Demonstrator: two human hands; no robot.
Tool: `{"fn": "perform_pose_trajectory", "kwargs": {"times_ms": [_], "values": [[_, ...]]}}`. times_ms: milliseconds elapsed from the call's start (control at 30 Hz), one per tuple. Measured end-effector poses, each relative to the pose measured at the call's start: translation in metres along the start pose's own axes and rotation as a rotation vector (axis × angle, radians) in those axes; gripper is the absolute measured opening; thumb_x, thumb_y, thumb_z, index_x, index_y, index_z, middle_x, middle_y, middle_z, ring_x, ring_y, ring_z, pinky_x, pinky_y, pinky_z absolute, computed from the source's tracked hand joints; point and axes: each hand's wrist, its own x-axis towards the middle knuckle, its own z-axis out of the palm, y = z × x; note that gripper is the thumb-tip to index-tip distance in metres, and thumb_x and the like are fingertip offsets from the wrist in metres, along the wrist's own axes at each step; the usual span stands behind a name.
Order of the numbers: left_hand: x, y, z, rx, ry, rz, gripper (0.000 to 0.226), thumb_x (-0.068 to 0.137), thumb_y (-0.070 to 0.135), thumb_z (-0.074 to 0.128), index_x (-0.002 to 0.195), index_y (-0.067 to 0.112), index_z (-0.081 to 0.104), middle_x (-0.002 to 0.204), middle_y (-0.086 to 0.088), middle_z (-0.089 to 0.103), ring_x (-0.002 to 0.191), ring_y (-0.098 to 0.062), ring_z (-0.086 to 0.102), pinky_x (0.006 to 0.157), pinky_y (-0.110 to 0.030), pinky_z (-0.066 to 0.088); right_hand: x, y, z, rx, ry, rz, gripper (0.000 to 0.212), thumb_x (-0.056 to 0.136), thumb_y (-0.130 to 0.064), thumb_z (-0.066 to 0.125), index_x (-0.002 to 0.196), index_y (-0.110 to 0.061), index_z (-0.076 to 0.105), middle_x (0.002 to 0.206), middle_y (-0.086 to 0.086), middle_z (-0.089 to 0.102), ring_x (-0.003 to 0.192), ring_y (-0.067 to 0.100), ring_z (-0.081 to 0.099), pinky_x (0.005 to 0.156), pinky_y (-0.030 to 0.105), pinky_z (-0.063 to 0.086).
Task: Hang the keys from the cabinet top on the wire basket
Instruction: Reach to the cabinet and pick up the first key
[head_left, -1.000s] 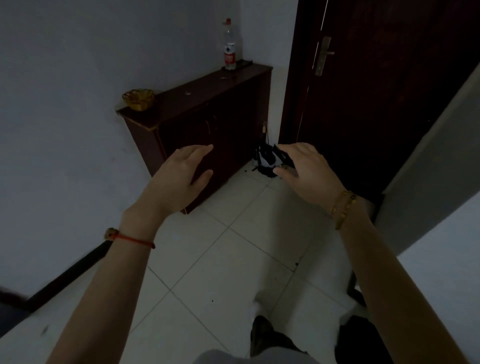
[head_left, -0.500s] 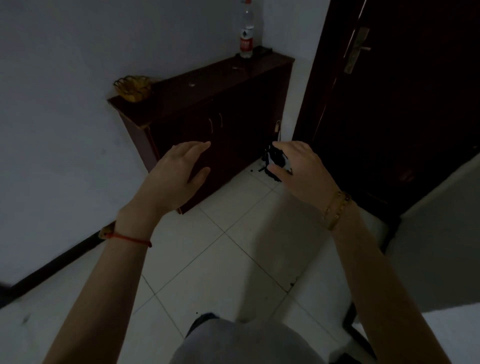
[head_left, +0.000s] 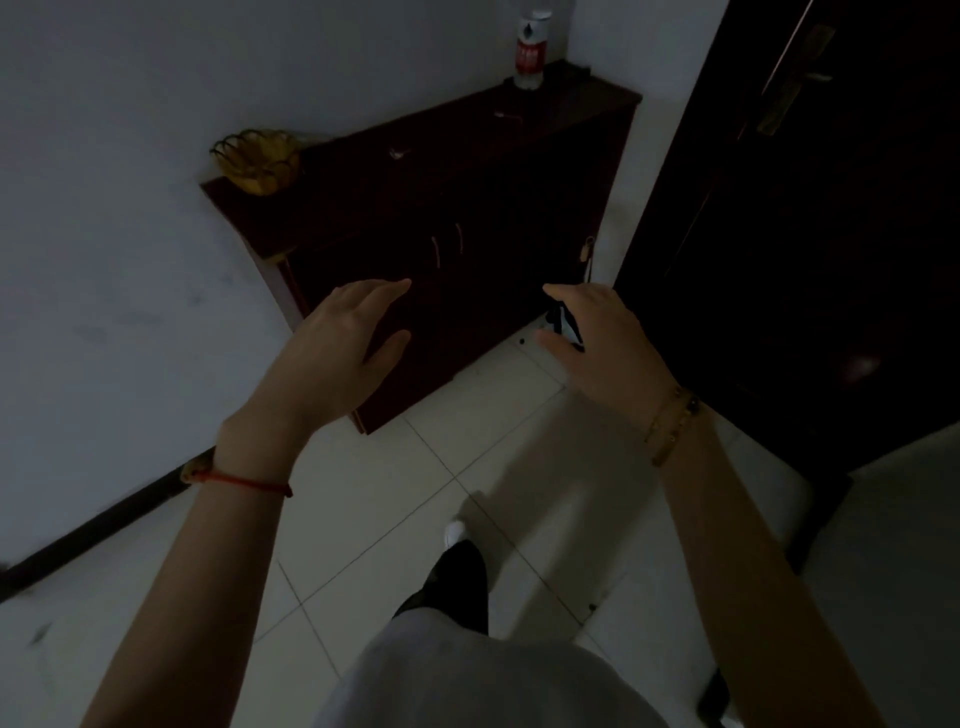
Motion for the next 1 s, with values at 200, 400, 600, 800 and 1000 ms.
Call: {"fn": "perform_pose_trajectory", "kwargs": {"times_ms": [200, 400, 600, 800, 1000], "values": [[0.089, -0.033, 0.004, -0.003, 0.009, -0.008, 0.055, 0.096, 0.030, 0.049, 0.147, 0.017, 0.034, 0.147, -0.011, 0.043, 0.134, -0.027, 0.040, 0.109, -0.036, 0.034, 0.097, 0.022, -0.002, -0.013, -0.006, -0.019, 0.055, 0.095, -0.034, 0.052, 0.142, -0.010, 0.039, 0.144, 0.012, 0.045, 0.135, 0.025, 0.035, 0.114, 0.039, 0.030], [0.177, -0.075, -0.003, 0.026, 0.029, -0.011, 0.054, 0.096, 0.031, 0.048, 0.147, 0.017, 0.034, 0.147, -0.010, 0.043, 0.133, -0.026, 0.041, 0.110, -0.040, 0.037, 0.202, 0.033, -0.009, -0.005, 0.018, -0.043, 0.053, 0.095, -0.033, 0.053, 0.141, -0.009, 0.040, 0.142, 0.014, 0.046, 0.134, 0.027, 0.037, 0.114, 0.043, 0.030], [0.236, -0.109, 0.003, 0.040, 0.016, -0.052, 0.055, 0.095, 0.034, 0.045, 0.147, 0.019, 0.033, 0.148, -0.009, 0.042, 0.134, -0.025, 0.040, 0.108, -0.040, 0.039, 0.273, 0.042, 0.004, 0.004, -0.001, -0.072, 0.053, 0.095, -0.034, 0.052, 0.141, -0.010, 0.040, 0.142, 0.011, 0.047, 0.134, 0.024, 0.037, 0.114, 0.041, 0.031], [0.280, -0.136, 0.018, 0.047, -0.013, -0.093, 0.056, 0.094, 0.037, 0.044, 0.146, 0.023, 0.032, 0.148, -0.007, 0.041, 0.135, -0.023, 0.039, 0.105, -0.037, 0.037, 0.331, 0.061, 0.020, 0.015, -0.030, -0.088, 0.051, 0.095, -0.034, 0.052, 0.140, -0.011, 0.042, 0.142, 0.011, 0.047, 0.134, 0.024, 0.036, 0.114, 0.037, 0.030], [0.327, -0.159, 0.033, 0.053, -0.007, -0.157, 0.055, 0.094, 0.036, 0.045, 0.146, 0.023, 0.033, 0.148, -0.007, 0.041, 0.134, -0.024, 0.040, 0.104, -0.036, 0.039, 0.399, 0.083, 0.035, 0.036, -0.087, -0.128, 0.051, 0.095, -0.034, 0.053, 0.139, -0.011, 0.043, 0.141, 0.012, 0.048, 0.134, 0.025, 0.037, 0.113, 0.041, 0.033]]}}
